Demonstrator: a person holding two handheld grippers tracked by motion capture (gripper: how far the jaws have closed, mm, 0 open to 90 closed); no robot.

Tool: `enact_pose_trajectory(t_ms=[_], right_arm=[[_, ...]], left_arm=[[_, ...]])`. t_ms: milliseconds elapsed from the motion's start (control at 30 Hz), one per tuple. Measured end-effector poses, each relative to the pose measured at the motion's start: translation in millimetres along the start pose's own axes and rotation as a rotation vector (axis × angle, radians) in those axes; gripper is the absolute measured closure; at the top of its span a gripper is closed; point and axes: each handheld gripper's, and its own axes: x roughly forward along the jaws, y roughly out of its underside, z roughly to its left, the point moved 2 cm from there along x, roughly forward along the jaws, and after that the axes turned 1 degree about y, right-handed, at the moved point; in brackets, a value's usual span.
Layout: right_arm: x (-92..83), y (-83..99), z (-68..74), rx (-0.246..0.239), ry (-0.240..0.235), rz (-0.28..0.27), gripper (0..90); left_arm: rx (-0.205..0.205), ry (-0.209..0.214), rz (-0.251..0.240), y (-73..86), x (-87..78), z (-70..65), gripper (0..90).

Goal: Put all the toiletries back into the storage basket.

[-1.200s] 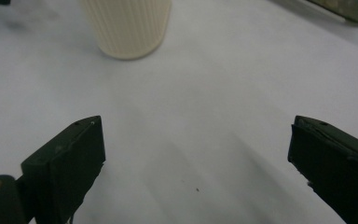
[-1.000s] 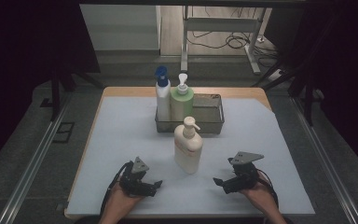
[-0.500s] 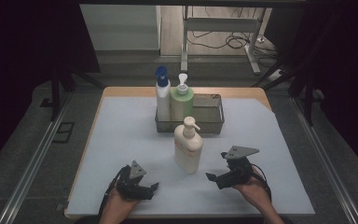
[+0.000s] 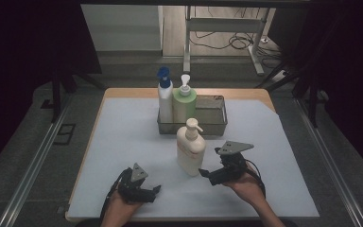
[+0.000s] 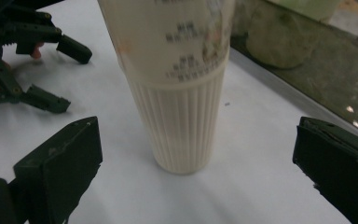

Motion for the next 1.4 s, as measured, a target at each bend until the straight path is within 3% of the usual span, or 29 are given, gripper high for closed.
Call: enact_pose_trajectory(t_ms=[567,867,1133,1400], right_arm=[[20.2,-29.6,10.5,0.017,0.035,-0.017,12.7],[34.6,-37.0,16.7,0.007,0.060,-0.008,15.7],[39.6,-41.7,19.4,0.020,0.086,-0.022,30.1],[38.2,-41.3,16.9,0.005,0.065,0.001,33.7]], left_arm=[[0.004,0.001,0.002,0.2,-0.2,0.2,12.1],[0.001,0.000,-0.002,0.2,0.0,-0.1,12.1],[0.001,-0.001,-0.002,0.2,0.0,-0.1,12.1],[0.001,-0.001,-0.002,0.3,0.0,-0.2,12.1]])
